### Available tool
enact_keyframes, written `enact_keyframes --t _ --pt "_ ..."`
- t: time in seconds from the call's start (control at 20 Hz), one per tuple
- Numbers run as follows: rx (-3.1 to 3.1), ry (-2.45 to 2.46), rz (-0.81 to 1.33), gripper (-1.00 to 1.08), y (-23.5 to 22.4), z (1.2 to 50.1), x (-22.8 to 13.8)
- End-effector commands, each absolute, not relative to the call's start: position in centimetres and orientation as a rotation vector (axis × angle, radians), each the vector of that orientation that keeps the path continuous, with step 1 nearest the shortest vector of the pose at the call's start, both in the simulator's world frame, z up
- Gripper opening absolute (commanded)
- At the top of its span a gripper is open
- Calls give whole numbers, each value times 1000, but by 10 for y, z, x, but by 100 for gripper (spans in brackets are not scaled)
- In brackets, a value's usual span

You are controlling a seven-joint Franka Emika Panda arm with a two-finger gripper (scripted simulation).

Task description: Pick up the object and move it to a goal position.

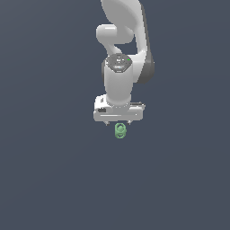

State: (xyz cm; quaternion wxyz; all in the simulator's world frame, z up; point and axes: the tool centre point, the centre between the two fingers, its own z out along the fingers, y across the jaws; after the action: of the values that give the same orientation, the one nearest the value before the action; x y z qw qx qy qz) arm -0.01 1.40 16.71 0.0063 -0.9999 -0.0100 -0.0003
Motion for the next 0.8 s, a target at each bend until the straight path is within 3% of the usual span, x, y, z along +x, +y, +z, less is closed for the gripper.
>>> enact_keyframes --t 0.0,0.75 --pt "-3129 -31 -1 100 14 167 0" --pt "-3122 62 66 100 -11 160 -10"
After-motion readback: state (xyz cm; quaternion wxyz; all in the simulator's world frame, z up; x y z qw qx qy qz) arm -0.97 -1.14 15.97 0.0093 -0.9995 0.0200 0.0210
